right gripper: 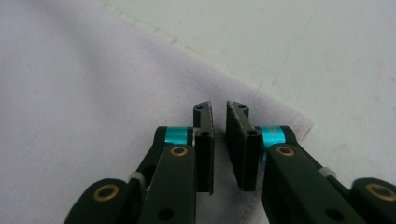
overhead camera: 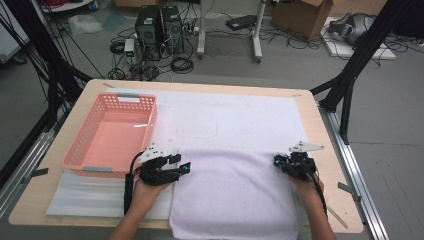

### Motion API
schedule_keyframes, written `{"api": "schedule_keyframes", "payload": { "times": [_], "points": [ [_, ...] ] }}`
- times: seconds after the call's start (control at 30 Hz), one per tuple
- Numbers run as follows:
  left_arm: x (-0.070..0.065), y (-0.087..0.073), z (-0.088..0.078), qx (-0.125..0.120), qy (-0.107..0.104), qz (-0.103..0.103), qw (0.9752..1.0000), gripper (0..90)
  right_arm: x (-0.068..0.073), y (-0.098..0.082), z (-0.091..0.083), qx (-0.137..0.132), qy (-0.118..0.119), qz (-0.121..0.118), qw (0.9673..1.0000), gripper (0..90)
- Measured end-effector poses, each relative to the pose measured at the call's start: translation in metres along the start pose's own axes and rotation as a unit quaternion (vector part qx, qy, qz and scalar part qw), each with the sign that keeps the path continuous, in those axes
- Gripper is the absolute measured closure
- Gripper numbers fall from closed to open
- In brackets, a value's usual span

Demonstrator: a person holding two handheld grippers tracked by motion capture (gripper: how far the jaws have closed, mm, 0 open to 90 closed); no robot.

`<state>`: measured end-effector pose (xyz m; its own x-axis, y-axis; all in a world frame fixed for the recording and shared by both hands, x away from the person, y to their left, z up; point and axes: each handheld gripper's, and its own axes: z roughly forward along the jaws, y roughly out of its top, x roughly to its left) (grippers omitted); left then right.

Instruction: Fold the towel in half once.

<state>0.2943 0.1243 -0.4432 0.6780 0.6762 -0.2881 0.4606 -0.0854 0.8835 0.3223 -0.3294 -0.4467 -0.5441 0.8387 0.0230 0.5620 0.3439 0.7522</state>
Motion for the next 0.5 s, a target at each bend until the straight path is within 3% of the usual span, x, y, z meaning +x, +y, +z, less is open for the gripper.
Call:
{"api": "schedule_keyframes", "payload": {
  "times": [0.17,0.23,0.3,0.43,0.5],
  "points": [
    [0.002,0.0,0.003,0.006,0.012,0.004,0.9999,44.0,-0.02,0.0,0.002,-0.01,-0.064,0.029,0.9974,88.2],
    [0.003,0.0,0.004,0.009,0.018,0.004,0.9998,43.9,-0.023,0.0,-0.001,-0.018,-0.092,0.038,0.9949,82.9],
    [0.005,0.0,0.004,0.01,0.025,0.003,0.9996,43.7,-0.024,-0.002,-0.01,-0.038,-0.081,0.055,0.9945,79.0],
    [0.008,-0.001,0.007,0.014,0.04,-0.002,0.9991,43.7,-0.014,-0.009,-0.033,-0.068,-0.059,0.052,0.9946,71.0],
    [0.011,-0.001,0.01,0.026,0.047,-0.01,0.9985,43.7,-0.008,-0.014,-0.04,-0.065,-0.046,0.04,0.996,68.3]
  ]
}}
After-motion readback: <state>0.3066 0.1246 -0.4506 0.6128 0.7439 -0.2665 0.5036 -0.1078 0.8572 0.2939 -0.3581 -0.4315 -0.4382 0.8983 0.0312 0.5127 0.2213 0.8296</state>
